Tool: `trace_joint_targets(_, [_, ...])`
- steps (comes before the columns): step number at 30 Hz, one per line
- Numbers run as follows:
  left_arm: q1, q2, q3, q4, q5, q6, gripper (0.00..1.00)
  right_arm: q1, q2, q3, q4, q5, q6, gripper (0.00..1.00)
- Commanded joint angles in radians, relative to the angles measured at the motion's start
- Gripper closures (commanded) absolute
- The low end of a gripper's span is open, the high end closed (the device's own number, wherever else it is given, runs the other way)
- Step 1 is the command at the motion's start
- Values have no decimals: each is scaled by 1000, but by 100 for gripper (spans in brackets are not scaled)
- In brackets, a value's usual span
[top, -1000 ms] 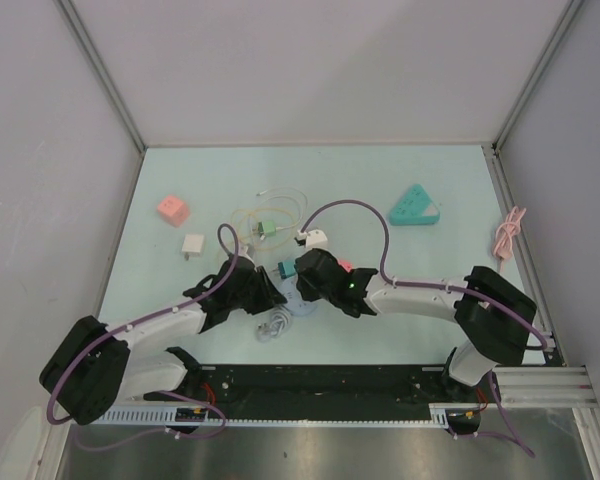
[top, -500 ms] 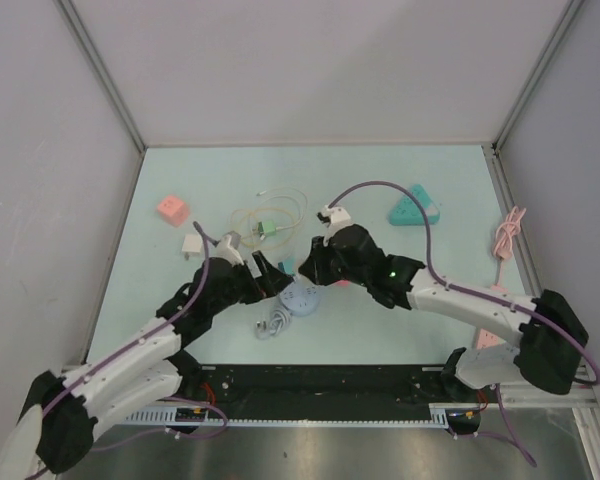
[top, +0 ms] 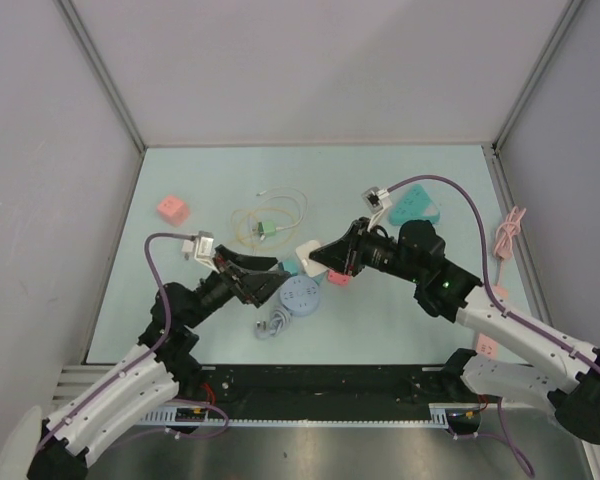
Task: Insert the plug
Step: Adjust the plug.
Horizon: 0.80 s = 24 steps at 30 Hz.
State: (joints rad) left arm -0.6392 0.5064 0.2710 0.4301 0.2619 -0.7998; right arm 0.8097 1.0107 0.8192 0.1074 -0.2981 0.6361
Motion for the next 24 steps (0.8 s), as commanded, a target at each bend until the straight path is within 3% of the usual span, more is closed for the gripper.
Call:
trace_joint_targets(1, [-2, 78, 34, 272, 196, 25, 0, -20, -38, -2, 121, -142, 65, 100])
trace_joint_targets(18, [-7, 348, 158, 639, 445, -82, 0, -40, -40, -12, 204, -268, 115, 100])
trace_joint_targets(24, [-13, 422, 146, 757, 494, -183, 12, -49, -26, -20, 219, -263, 105, 100])
